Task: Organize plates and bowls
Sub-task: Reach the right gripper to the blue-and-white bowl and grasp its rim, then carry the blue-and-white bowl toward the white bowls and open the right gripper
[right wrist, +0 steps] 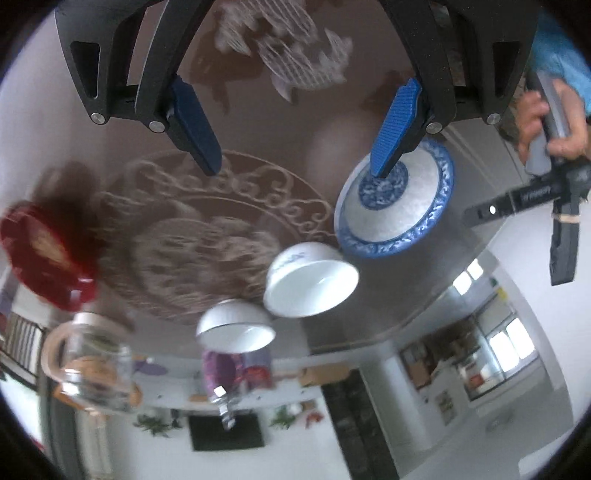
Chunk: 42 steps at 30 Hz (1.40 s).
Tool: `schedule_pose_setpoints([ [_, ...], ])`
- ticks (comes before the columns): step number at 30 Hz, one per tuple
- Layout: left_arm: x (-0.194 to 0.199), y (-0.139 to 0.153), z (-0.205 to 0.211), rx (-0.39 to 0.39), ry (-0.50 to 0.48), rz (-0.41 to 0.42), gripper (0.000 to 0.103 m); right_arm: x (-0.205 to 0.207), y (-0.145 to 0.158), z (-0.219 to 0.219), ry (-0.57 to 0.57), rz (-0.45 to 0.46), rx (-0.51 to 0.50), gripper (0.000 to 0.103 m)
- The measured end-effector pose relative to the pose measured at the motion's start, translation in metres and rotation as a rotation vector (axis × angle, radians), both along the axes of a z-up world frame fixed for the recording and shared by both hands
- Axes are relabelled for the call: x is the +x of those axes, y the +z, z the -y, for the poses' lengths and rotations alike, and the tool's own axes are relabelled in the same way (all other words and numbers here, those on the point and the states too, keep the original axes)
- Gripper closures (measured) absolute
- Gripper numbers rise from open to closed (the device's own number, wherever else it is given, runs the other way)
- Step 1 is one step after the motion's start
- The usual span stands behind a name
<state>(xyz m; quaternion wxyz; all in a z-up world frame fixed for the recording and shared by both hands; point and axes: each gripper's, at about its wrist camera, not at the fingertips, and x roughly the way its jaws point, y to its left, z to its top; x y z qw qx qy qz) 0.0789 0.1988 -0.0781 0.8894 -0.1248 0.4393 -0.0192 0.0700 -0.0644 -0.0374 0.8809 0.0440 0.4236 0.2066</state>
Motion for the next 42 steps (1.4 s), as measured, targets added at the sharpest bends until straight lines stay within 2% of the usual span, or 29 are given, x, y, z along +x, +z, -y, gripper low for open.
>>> schedule_pose_setpoints([
  [4,0.015,-0.022,0.008,-0.023,-0.016,-0.057,0.013,0.020,-0.013,-0.015,0.006,-0.080,0.056,0.018],
  [7,0.021,-0.030,0.012,-0.041,-0.028,-0.085,0.027,0.033,-0.020,-0.030,0.031,-0.123,0.062,0.019],
  [9,0.024,-0.034,0.014,-0.054,-0.038,-0.096,0.044,0.041,-0.027,-0.041,0.044,-0.150,0.048,0.020],
  [10,0.024,-0.034,0.015,-0.059,-0.042,-0.099,0.049,0.042,-0.030,-0.043,0.048,-0.159,0.046,0.025],
  [11,0.024,-0.035,0.017,-0.066,-0.048,-0.102,0.061,0.045,-0.033,-0.047,0.051,-0.170,0.045,0.031],
  [12,0.025,-0.035,0.018,-0.072,-0.054,-0.104,0.073,0.046,-0.035,-0.049,0.058,-0.182,0.052,0.051],
  [13,0.025,-0.037,0.019,-0.080,-0.062,-0.106,0.077,0.047,-0.038,-0.051,0.064,-0.200,0.063,0.079],
  [14,0.025,-0.037,0.019,-0.084,-0.065,-0.106,0.083,0.047,-0.041,-0.052,0.063,-0.218,0.069,0.085],
  [15,0.024,-0.038,0.020,-0.088,-0.070,-0.106,0.088,0.048,-0.043,-0.051,0.058,-0.220,0.071,0.086],
  [18,0.022,-0.037,0.024,-0.082,-0.075,-0.102,0.089,0.048,-0.044,-0.047,0.055,-0.211,0.081,0.090],
  [23,0.009,-0.028,0.044,-0.057,-0.119,-0.082,0.088,0.033,-0.040,-0.031,0.038,-0.175,0.084,0.090],
  [26,0.001,-0.023,0.072,-0.023,-0.179,-0.058,0.088,0.020,-0.039,-0.009,0.010,-0.157,0.082,0.090],
  [29,0.001,-0.020,0.100,-0.042,-0.231,-0.042,0.088,0.004,-0.033,0.020,-0.051,-0.111,0.067,0.090],
  [35,0.029,-0.021,0.168,-0.082,-0.350,-0.033,0.088,-0.003,-0.032,0.089,-0.229,-0.090,0.098,0.090],
  [42,0.068,-0.031,0.223,-0.106,-0.422,-0.040,0.088,0.016,-0.035,0.143,-0.377,-0.081,0.101,0.090],
])
